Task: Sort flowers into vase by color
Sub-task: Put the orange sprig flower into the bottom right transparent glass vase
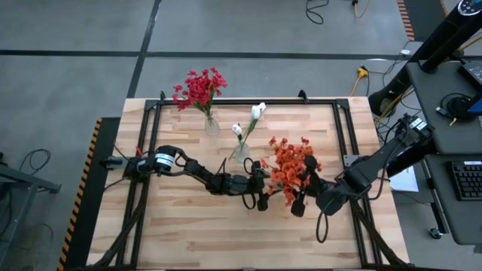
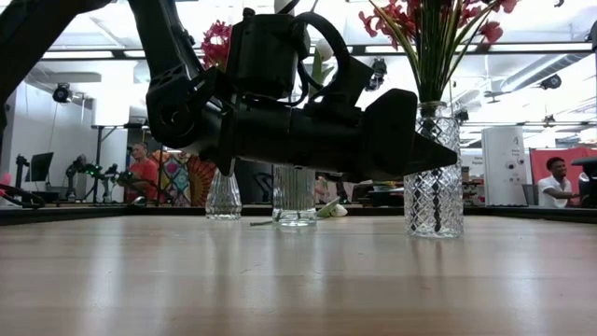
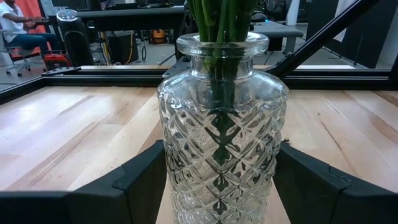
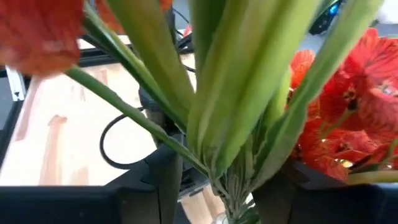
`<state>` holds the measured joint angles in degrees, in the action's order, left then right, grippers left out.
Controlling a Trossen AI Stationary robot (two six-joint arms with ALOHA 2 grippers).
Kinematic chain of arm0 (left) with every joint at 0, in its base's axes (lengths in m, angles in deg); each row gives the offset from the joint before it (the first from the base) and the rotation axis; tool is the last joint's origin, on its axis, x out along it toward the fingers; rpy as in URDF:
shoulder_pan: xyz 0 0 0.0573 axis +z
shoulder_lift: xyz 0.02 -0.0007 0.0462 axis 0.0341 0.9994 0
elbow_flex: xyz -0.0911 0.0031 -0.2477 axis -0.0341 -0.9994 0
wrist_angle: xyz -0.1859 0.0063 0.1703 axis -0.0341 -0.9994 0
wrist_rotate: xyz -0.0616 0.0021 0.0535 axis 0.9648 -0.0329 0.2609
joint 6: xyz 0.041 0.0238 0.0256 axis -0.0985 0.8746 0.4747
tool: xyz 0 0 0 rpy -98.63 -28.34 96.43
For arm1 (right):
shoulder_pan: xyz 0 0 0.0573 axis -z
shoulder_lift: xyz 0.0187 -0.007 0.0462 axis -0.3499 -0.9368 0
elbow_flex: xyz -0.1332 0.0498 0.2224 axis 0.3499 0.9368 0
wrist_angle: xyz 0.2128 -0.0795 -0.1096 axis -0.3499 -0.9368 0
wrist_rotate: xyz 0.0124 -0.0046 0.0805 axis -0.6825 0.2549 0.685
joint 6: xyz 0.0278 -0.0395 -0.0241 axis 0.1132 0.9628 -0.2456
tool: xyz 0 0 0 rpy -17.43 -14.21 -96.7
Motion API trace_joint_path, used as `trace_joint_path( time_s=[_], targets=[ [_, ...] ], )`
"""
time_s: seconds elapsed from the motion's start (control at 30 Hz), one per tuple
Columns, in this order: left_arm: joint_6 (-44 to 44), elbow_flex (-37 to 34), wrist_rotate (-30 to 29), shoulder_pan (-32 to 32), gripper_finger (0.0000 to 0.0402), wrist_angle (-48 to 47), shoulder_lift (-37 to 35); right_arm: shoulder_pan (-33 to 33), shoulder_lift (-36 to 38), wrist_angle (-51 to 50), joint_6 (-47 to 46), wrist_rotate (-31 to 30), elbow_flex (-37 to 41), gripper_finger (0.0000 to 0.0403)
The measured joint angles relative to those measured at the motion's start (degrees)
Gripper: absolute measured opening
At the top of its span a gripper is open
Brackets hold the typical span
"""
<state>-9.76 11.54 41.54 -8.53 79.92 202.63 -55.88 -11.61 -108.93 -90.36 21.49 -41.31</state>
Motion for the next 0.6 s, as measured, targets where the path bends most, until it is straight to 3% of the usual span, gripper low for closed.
trace_joint_path(
  time_s=[0.33, 0.6],
  targets=[
    [0.00, 0.00, 0.01, 0.00, 0.0246, 0.00, 0.00, -0.50, -0.03, -3.93, -1.29, 2.81, -3.82, 0.0127],
    [-0.02, 0.00, 0.01, 0.00, 0.0246, 0.00, 0.00, -0.48, -0.07, -5.83, -1.46, 2.72, -6.10, 0.0078]
  ],
)
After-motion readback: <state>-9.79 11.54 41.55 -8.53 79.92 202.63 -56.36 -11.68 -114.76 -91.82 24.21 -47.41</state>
